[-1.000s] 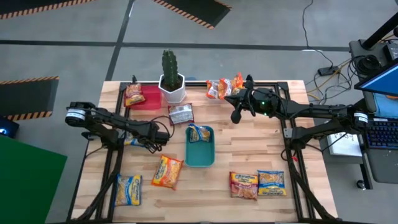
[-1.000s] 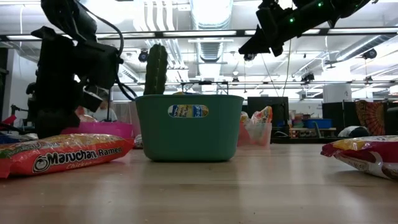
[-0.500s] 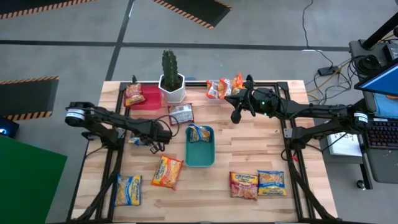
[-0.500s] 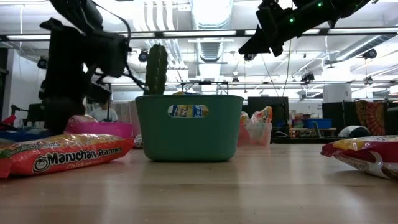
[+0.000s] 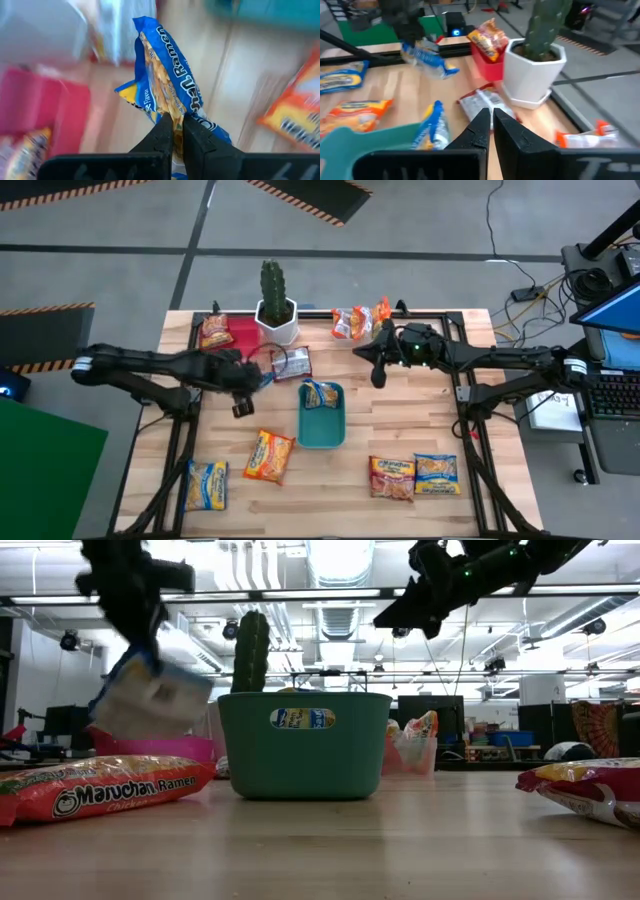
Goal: Sort Maruchan noodles
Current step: Put the blue noodle pack into the green bin
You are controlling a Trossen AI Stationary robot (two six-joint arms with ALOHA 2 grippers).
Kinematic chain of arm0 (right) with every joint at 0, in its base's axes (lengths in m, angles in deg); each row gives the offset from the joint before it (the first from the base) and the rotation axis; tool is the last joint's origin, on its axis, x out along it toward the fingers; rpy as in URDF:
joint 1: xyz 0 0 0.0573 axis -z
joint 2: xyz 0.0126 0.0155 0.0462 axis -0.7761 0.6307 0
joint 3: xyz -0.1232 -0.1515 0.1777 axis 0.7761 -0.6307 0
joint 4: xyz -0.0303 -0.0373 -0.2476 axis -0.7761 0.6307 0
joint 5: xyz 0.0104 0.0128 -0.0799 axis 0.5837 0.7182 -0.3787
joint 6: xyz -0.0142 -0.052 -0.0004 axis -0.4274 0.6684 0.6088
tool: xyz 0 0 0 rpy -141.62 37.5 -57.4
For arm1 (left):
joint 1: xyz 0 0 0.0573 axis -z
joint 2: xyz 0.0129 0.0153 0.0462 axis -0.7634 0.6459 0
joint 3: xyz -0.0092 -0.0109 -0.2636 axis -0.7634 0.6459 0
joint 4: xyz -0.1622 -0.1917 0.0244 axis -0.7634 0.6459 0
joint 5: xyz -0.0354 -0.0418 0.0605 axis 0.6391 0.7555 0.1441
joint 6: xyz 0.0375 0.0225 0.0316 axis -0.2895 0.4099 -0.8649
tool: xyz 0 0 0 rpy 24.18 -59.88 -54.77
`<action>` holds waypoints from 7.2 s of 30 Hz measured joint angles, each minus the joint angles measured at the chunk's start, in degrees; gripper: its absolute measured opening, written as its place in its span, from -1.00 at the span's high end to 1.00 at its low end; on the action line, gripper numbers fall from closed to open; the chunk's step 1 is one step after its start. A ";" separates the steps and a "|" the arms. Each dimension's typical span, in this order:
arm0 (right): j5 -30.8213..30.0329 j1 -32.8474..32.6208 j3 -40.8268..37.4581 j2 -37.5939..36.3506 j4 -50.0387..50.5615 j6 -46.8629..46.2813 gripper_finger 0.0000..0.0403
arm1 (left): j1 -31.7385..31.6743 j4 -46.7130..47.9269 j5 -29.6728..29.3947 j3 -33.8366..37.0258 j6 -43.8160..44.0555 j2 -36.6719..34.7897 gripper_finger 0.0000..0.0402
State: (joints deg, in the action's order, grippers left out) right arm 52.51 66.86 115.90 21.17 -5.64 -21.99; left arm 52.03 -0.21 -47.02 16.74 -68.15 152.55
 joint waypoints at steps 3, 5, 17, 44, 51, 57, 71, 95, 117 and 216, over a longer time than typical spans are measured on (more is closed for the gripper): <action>0.85 -0.96 0.00 1.83 -1.87 -0.51 0.83 | -0.02 -4.12 -0.65 -2.64 -3.12 -2.93 0.99; 0.92 -1.73 0.00 3.07 -3.62 -0.41 0.75 | 0.00 -9.19 -0.46 -3.78 -6.26 -4.33 0.99; 10.59 -5.51 6.61 7.94 -5.78 1.09 -0.08 | 0.00 -32.83 11.22 -4.09 -27.73 -2.87 1.00; 16.32 -7.93 24.77 19.83 14.25 9.61 0.53 | -0.02 -42.09 15.65 -3.96 -32.52 4.08 0.97; 12.38 -7.82 26.28 19.54 22.41 9.65 0.94 | -0.02 -42.26 15.43 -3.78 -34.73 11.67 0.93; 7.77 -7.82 26.34 19.54 29.75 6.90 0.95 | -0.07 -43.28 14.13 -3.91 -38.39 19.11 0.93; 7.76 -7.84 26.34 19.50 34.64 3.35 0.95 | -0.13 -42.90 17.40 -4.00 -35.74 25.02 0.61; 7.71 -9.97 23.90 22.33 32.03 -9.10 0.95 | -0.13 -39.43 18.95 5.35 -28.68 8.84 -0.09; 2.50 -15.49 21.59 28.69 30.43 -11.61 0.17 | -1.35 -75.47 18.45 23.11 -22.12 15.50 0.06; -4.66 -16.84 20.35 27.98 31.48 -12.76 -0.18 | -8.17 -86.86 22.09 23.93 -19.63 24.25 -0.07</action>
State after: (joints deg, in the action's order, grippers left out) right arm 47.85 50.02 136.25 49.15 25.84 -34.75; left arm 43.86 -87.07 -24.92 40.67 -87.78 176.80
